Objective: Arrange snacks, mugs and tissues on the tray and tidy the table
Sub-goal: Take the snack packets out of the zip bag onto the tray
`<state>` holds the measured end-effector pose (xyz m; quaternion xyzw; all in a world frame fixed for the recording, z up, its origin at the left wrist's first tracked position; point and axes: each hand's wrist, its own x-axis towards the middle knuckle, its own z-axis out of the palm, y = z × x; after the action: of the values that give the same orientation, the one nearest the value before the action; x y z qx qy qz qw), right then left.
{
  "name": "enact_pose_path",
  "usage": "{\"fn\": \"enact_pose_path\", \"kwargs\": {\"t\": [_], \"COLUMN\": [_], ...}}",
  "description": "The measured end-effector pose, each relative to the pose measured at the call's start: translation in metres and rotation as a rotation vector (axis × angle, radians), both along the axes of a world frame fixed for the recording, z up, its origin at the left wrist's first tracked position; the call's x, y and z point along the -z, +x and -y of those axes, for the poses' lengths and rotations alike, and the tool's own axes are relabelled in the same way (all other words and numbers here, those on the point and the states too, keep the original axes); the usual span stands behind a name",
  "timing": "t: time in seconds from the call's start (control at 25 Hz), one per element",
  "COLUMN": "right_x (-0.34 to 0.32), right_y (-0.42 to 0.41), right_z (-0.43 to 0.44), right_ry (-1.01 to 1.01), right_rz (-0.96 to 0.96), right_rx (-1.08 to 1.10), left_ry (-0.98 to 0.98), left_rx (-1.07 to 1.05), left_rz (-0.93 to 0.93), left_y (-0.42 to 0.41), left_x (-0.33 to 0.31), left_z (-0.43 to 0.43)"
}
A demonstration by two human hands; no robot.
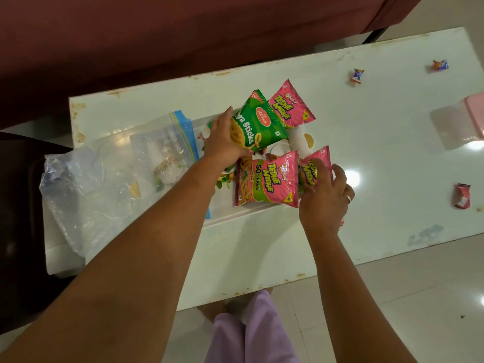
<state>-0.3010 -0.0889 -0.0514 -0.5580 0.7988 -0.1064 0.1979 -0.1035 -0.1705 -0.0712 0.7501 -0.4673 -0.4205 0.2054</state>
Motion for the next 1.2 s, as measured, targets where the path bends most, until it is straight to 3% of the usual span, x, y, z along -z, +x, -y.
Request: {"fn": "enact_pose_path", "kwargs": {"t": [0.2,0.36,0.52,0.64,0.72,0.8,0.92,1.2], "right_x": [0.005,0.006,0.008,-0.001,-0.008,-0.01,-0.006,-0.012], "right_y": [-0.002,0.005,0.006,-0.002,-0.004,0.002,0.013,0.016], "right_z": [0.039,0.049,0.049,0.045,0.028,0.005,-0.011,0.02], "right_ry": [-0.007,-0.096,-0.054,-0.138,-0.186,-0.057,0.064,0.014], "right_rz": [-0.083,-0.086,-0.073,-0.002,0.15,0.297,0.342,0.303], "right_rx": [-0.116,-0.114,-0.107,0.012,0.129,0.136,0.053,0.017], "left_ry": [-0.067,-0.127,-0.194,-0.202,-0.216,-0.228,-0.235,-0.243], "left_rx": [0.019,0.001,-0.021,-0.036,-0.047,-0.061,-0.044,-0.035], "left_rz": [0.093,0.038,0.0,-0.026,-0.021,-0.003,0.027,0.044], "left_y": [-0.001,-0.006,-0.009,-0.007,-0.008,-0.009,-0.011,-0.005], "left_x": [0.006,0.012,0.015,0.016,0.015,0.014,0.013,0.012], "left_z": [-0.002,-0.016,-0.023,-0.025,-0.027,-0.028,-0.028,-0.024]}}
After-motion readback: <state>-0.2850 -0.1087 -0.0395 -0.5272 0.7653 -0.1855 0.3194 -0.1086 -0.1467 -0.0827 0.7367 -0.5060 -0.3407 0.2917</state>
